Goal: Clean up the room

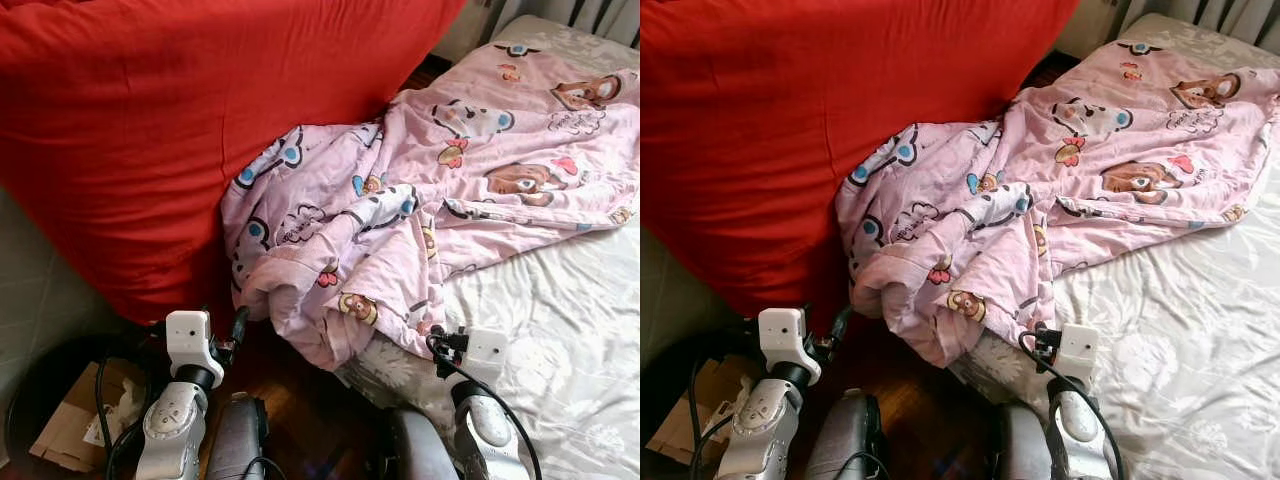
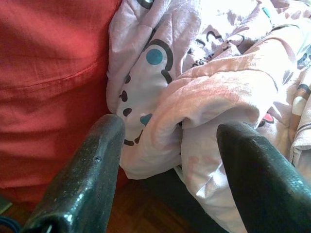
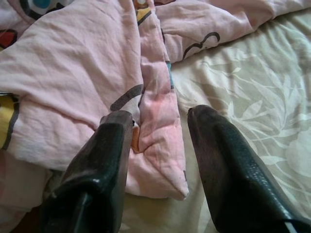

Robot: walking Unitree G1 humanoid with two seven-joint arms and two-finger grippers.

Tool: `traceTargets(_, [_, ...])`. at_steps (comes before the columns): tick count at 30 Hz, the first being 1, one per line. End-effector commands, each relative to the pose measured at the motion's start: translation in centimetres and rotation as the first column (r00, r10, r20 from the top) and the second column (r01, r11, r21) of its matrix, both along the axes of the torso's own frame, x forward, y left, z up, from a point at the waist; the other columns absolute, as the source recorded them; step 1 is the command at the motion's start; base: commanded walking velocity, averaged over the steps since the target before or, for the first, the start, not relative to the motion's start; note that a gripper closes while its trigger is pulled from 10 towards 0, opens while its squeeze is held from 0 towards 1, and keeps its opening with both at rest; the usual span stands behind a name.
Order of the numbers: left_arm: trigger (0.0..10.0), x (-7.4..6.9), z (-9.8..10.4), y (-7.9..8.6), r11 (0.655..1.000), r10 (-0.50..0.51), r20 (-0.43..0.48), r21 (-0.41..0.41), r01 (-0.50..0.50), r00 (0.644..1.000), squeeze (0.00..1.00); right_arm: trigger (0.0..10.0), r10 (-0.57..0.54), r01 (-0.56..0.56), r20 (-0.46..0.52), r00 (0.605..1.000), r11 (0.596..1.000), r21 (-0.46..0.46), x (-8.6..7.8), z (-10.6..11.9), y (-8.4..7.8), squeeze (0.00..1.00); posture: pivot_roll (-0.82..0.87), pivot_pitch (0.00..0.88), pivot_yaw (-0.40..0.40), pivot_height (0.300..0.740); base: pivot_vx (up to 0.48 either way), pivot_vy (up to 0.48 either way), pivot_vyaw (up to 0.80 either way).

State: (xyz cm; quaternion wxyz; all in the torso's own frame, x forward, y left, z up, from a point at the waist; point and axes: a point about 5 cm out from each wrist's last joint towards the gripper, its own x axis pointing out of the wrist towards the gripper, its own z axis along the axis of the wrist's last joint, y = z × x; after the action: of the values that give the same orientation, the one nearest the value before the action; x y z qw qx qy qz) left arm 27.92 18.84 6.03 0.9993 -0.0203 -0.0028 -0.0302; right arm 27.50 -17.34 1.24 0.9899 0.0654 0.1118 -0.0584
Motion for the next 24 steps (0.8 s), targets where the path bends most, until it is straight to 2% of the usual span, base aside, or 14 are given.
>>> traceTargets(1, [10.0, -0.5, -0.5, 0.3, 1.0, 0.003, -0.029, -0.001, -0.003, 1.0, 0.0, 10.0, -0.009, 0.009, -0.033, 0.999, 1.0, 0.004, -0.3, -0.5, -0.1, 0.0, 0.0, 0.255, 0.002, 0.63, 0.27, 0.0, 0.0])
traceTargets(13, [10.0, -0.5, -0.5, 0.3, 1.0, -0.003, -0.032, 0.003, 0.003, 0.999, 0.0, 10.0, -0.01, 0.01, -0.043, 0.999, 1.0, -0.017, 0.2, -0.4, -0.4, 0.0, 0.0, 0.258, 0.005, 0.63, 0.292, 0.0, 0.0])
traceTargets(20, [10.0, -0.5, -0.5, 0.2, 1.0, -0.007, -0.029, 0.005, 0.008, 1.0, 0.0, 10.0, -0.03, 0.028, -0.071, 0.997, 0.999, -0.037, 0.8, -0.4, -1.5, 0.0, 0.01, 0.26, 0.005, 0.63, 0.0, 0.0, 0.0])
traceTargets(24, [10.0, -0.5, -0.5, 0.2, 1.0, -0.008, -0.03, 0.005, 0.008, 1.0, 0.0, 10.0, -0.081, 0.078, -0.145, 0.986, 0.997, -0.028, 0.8, -1.1, -2.5, 0.0, 0.01, 0.263, 0.008, 0.63, 0.0, 0.0, 0.0])
